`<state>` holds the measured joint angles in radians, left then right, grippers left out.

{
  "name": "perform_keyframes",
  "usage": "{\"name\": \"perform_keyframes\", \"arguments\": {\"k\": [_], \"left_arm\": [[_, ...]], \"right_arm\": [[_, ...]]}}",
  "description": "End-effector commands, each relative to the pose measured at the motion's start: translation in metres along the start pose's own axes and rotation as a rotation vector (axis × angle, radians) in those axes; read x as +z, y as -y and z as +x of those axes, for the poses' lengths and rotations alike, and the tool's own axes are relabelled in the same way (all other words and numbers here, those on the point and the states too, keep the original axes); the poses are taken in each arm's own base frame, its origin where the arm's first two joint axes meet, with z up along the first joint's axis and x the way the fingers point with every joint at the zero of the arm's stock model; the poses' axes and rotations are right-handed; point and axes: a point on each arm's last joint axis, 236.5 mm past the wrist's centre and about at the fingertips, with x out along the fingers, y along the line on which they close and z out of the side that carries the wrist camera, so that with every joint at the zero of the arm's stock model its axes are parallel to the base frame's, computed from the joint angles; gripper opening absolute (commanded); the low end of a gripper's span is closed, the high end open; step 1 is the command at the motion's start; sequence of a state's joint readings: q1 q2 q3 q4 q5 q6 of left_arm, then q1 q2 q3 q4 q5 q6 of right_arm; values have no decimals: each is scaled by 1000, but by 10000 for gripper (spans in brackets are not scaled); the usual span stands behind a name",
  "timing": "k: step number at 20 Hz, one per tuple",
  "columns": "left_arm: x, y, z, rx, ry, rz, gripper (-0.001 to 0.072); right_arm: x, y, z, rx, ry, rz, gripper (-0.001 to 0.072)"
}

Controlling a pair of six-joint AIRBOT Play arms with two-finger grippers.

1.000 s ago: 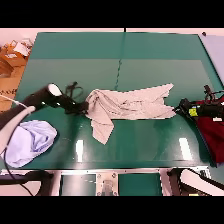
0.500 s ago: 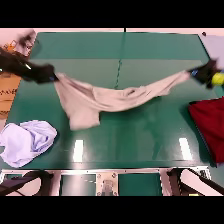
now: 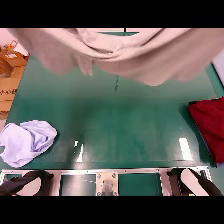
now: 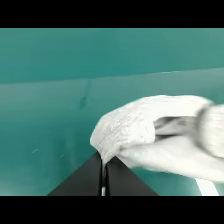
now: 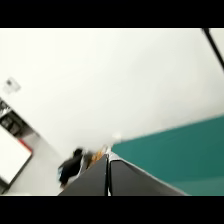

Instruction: Fold the shirts.

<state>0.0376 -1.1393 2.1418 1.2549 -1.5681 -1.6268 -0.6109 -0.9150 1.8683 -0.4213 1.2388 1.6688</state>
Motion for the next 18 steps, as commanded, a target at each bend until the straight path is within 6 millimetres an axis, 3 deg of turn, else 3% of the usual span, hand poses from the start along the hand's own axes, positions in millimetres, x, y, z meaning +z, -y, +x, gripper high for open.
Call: {"name": "perform_keyframes", "arguments": {"k": [1,4,7,11,13,14,16,18], "left_arm": [[-28,-34,-8,150,-96,-51,18],[-18,-16,-19,91,-29,-39,18],[-12,-7,-16,46,-5,-41,18],[6,38,-8,-160,66,-39,18],[12,43,-8,-182,89,-39,18],[14,38,-1,-168,86,-44,18],[3,23,33,-150,12,-77,19],[-27,9,89,-159,-129,-143,19]], "right_arm": [[23,-46,-35,-33,147,-98,10],[18,-38,-46,-132,155,-142,10],[-7,-3,-47,-249,28,-125,10],[-12,40,-40,-290,-9,-43,10],[-13,73,-34,-308,-11,5,10],[-15,98,-29,-320,-9,48,10],[-33,150,-13,-331,-58,131,10],[-77,202,13,-320,-170,196,10]]}}
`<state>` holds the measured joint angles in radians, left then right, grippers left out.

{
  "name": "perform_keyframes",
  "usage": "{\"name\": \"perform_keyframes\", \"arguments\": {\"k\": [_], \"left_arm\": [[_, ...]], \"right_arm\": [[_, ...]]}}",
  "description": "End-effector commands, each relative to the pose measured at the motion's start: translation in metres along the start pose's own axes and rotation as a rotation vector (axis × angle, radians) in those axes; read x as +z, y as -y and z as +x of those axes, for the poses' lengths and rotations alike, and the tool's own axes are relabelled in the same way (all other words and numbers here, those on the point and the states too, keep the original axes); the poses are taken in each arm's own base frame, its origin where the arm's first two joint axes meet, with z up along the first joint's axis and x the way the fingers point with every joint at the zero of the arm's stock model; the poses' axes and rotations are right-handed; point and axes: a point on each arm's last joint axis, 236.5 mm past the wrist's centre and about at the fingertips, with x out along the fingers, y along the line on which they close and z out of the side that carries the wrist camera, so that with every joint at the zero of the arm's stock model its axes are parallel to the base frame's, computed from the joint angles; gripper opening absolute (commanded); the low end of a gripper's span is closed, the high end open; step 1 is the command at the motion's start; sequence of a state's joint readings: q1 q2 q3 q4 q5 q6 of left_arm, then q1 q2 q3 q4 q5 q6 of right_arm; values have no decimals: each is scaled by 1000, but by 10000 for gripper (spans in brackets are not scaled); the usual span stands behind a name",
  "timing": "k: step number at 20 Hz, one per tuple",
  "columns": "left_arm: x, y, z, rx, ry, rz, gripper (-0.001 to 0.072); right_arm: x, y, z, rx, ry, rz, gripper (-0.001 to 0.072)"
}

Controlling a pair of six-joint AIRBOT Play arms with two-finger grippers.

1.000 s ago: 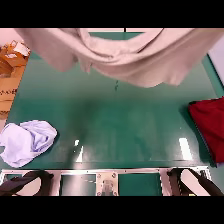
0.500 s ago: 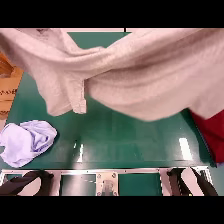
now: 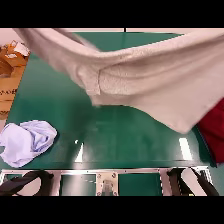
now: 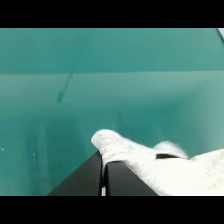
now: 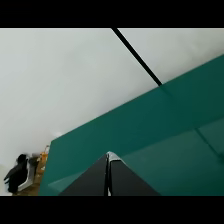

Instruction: Fold the shirts.

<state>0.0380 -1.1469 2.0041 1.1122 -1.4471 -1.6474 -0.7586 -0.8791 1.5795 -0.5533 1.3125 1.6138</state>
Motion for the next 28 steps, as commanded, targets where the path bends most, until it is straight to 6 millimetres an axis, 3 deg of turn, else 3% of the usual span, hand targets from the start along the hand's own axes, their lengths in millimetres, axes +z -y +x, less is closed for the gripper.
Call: {"name": "perform_keyframes", "arguments": {"k": [1,5,8,10,12,15,19,20,21,22,24,25,28], "left_arm": [[-34,-30,75,-27,-165,-100,19],[-90,-60,181,-66,-305,-141,19],[-124,-66,250,-78,-352,-170,19],[-134,-71,277,-82,-354,-199,19],[-128,-81,294,-67,-301,-220,19],[-104,-96,313,-36,-169,-203,19],[-117,-122,348,-1,-146,-214,21],[-123,-127,357,4,-144,-232,97],[-127,-131,363,7,-148,-242,511],[-128,-136,362,13,-154,-255,713],[-124,-149,345,15,-189,-269,704],[-123,-158,331,16,-223,-277,705],[-132,-186,287,11,-352,-295,704]], "right_arm": [[-50,74,67,-9,-149,65,10],[-127,156,151,-58,-311,150,10],[-174,191,193,-76,-439,183,10],[-198,206,208,-83,-499,192,10],[-204,222,218,-107,-498,197,10],[-193,251,233,-174,-412,190,10],[-199,279,247,-216,-400,159,14],[-200,283,249,-218,-400,138,165],[-193,289,247,-230,-384,137,394],[-185,293,243,-234,-377,132,454],[-168,301,220,-233,-424,119,404],[-164,305,201,-225,-467,128,305],[-189,315,146,-213,-629,229,268]]}}
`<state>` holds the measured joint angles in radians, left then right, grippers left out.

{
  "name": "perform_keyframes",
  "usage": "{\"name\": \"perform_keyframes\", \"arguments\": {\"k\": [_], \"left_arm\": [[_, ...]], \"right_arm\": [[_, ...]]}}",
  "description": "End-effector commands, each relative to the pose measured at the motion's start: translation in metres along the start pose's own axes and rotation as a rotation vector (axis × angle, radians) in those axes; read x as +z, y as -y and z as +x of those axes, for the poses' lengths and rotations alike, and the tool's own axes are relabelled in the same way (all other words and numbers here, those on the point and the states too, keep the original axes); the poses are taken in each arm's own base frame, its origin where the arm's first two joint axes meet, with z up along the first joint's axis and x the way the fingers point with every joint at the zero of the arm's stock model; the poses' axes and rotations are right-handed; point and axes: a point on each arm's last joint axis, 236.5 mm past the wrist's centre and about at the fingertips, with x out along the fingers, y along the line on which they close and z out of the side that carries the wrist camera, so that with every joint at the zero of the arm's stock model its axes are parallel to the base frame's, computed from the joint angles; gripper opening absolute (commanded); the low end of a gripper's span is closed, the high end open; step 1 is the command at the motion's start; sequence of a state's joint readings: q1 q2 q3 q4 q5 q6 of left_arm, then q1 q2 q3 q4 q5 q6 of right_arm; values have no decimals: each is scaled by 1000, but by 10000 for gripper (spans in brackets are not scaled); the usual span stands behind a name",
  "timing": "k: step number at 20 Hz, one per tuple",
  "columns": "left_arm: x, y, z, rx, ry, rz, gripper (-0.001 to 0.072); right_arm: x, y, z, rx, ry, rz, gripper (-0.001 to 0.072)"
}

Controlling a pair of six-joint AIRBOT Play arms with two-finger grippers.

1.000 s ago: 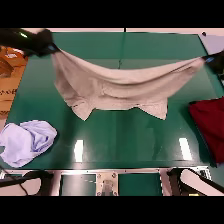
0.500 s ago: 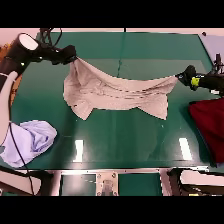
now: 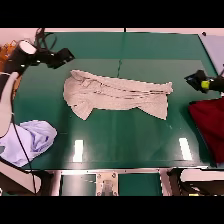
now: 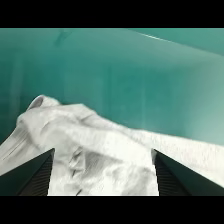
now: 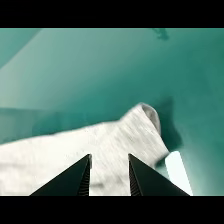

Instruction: Fold the shirts.

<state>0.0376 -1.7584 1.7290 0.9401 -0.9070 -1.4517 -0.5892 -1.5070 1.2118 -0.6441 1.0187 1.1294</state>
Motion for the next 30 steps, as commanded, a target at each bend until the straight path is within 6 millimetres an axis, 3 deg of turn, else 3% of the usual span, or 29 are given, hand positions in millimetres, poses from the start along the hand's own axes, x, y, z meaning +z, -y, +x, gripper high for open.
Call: {"name": "perform_keyframes", "arguments": {"k": [1,3,6,8,10,13,15,17,18,19,21,24,27,30], "left_arm": [[-22,-34,-38,6,-166,-13,703],[-38,-48,-52,3,-252,-11,704],[-52,-61,-61,5,-313,-14,703],[-65,-72,-60,28,-352,-25,703],[-84,-91,-57,83,-405,-28,704],[-106,-118,-54,164,-460,-24,703],[-113,-126,-48,177,-459,-36,703],[-122,-132,-42,182,-467,-52,703],[-128,-135,-39,182,-481,-61,703],[-133,-136,-37,180,-494,-70,703],[-139,-137,-35,174,-508,-82,704],[-137,-128,-32,141,-497,-102,704],[-140,-109,-20,72,-478,-145,704],[-180,-90,5,20,-520,-213,704]], "right_arm": [[-56,32,-34,-7,-202,102,268],[-106,59,-32,-80,-300,185,270],[-182,74,-13,-107,-440,271,312],[-217,76,0,-126,-488,294,312],[-233,70,12,-125,-502,290,312],[-229,43,33,-75,-470,278,311],[-225,32,42,-62,-449,259,308],[-218,28,44,-57,-438,239,189],[-213,28,44,-58,-428,231,78],[-206,28,43,-60,-418,216,11],[-189,36,38,-95,-397,161,10],[-156,72,18,-228,-336,184,10],[-153,77,13,-222,-328,209,11],[-156,73,16,-218,-337,187,11]]}}
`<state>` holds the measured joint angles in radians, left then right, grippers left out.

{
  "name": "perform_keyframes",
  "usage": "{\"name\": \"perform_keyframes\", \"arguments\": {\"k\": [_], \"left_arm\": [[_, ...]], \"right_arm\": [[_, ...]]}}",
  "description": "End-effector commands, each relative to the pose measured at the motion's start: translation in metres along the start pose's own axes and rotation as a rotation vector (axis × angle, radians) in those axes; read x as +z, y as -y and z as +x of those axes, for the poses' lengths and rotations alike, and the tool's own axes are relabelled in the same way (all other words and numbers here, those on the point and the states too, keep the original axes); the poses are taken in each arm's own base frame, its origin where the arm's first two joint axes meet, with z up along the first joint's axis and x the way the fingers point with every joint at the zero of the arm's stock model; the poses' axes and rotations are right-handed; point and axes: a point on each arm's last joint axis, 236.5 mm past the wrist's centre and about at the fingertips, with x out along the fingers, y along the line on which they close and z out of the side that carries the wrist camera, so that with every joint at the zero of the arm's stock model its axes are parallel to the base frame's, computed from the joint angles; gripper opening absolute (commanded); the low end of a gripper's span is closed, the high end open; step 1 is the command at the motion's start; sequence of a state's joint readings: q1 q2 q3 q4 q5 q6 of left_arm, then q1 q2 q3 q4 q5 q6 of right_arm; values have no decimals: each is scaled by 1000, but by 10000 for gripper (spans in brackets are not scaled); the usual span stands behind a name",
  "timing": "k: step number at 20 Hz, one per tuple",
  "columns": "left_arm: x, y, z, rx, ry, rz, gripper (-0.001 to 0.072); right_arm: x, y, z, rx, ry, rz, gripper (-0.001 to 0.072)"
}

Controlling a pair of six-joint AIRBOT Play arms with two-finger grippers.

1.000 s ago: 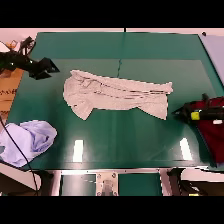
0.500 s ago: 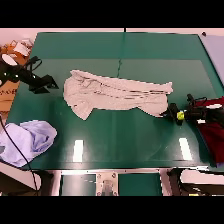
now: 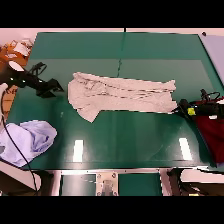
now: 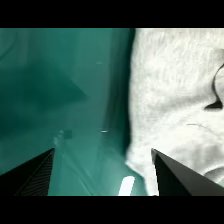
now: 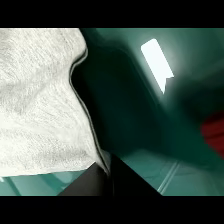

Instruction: Fold the shirts.

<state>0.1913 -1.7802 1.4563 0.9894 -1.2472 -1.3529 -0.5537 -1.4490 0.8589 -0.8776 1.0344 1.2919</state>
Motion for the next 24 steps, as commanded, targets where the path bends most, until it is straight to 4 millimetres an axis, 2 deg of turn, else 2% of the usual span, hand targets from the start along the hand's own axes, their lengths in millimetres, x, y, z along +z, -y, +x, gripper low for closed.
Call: {"name": "perform_keyframes", "arguments": {"k": [1,3,5,6,7,8,11,13,15,16,17,19,21,22,24], "left_arm": [[-30,20,41,-66,-59,-50,704],[-53,25,58,-66,-117,-22,702],[-48,27,63,-56,-89,3,344],[-41,28,63,-59,-62,-2,205],[-39,28,63,-65,-53,-8,96],[-42,28,63,-66,-65,2,20],[-46,36,53,-77,-76,39,18],[-35,56,27,-95,-45,97,17],[-12,94,-27,-114,54,202,17],[2,120,-66,-121,144,264,18],[13,148,-108,-125,245,331,18],[19,211,-213,-133,496,490,18],[-6,274,-324,-141,771,643,18],[-32,302,-379,-148,911,714,19],[-97,344,-468,-164,1156,827,19]], "right_arm": [[2,3,-2,-13,3,-18,10],[2,3,-2,-13,3,-24,11],[2,3,-2,-13,2,-25,11],[1,3,-2,-13,1,-24,11],[1,3,-2,-13,1,-24,11],[1,3,-2,-13,1,-28,11],[0,0,-4,-6,-10,-32,10],[2,-17,-19,19,-13,-69,10],[18,-51,-61,46,55,-164,10],[27,-73,-89,57,112,-219,10],[35,-97,-121,66,185,-275,10],[47,-153,-203,81,395,-409,10],[39,-205,-284,109,600,-483,10],[29,-231,-327,128,718,-526,10],[-2,-273,-400,186,917,-568,10]]}}
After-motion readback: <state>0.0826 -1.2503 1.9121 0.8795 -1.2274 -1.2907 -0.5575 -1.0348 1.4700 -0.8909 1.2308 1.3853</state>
